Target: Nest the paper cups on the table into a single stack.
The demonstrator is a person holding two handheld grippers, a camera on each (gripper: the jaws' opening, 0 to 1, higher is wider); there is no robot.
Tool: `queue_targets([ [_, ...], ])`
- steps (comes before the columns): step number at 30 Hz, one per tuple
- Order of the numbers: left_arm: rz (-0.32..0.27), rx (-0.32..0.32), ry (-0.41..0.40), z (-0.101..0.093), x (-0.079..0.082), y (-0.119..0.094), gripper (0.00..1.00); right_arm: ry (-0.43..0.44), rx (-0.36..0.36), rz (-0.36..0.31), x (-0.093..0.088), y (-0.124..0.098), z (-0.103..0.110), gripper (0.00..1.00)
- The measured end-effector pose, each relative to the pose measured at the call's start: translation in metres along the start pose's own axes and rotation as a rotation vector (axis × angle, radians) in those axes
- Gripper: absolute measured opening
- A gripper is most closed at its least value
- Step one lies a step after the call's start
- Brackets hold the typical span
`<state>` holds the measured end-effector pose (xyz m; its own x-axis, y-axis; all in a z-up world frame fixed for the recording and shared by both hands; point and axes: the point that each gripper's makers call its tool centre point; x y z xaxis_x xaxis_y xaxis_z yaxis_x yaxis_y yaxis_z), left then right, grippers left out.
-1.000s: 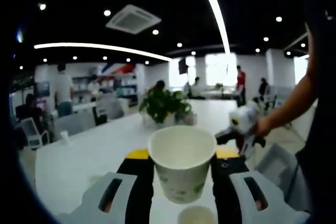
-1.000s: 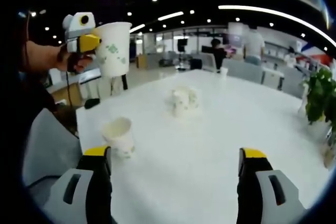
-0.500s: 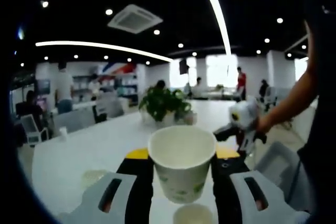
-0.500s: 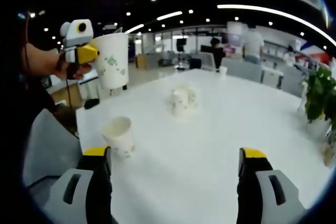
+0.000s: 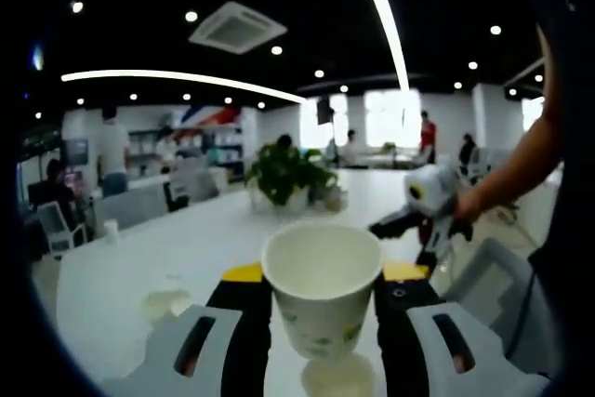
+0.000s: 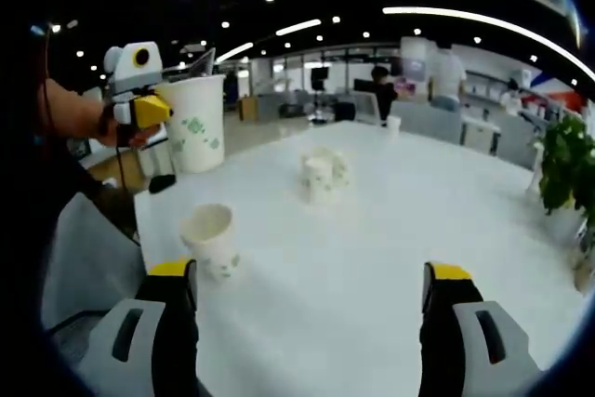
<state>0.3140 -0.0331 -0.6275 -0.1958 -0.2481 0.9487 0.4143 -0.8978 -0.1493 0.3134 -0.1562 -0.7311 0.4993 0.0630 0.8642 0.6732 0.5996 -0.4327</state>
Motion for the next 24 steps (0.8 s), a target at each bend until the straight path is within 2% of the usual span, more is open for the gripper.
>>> queue_targets([
  [14, 0.010, 0.013, -0.013, -0.006, -0.017, -0.004, 0.42, 0.005, -0.001, 0.001, -0.002, -0.001, 0.001, 1.00],
  [24, 0.034, 0.014, -0.026, -0.016, -0.035, -0.004, 0.42, 0.007, 0.000, 0.006, -0.003, 0.000, 0.002, 1.00],
])
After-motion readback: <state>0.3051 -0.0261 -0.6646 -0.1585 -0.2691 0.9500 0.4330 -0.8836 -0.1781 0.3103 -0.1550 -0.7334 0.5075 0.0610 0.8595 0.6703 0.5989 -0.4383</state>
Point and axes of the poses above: the point that each gripper's makers call its tool centre point, and the gripper's own axes: y roughly forward along the fingers, z roughly to its left, x roughly out of its top, and after that the axes turned 15 degrees about y, right-handed
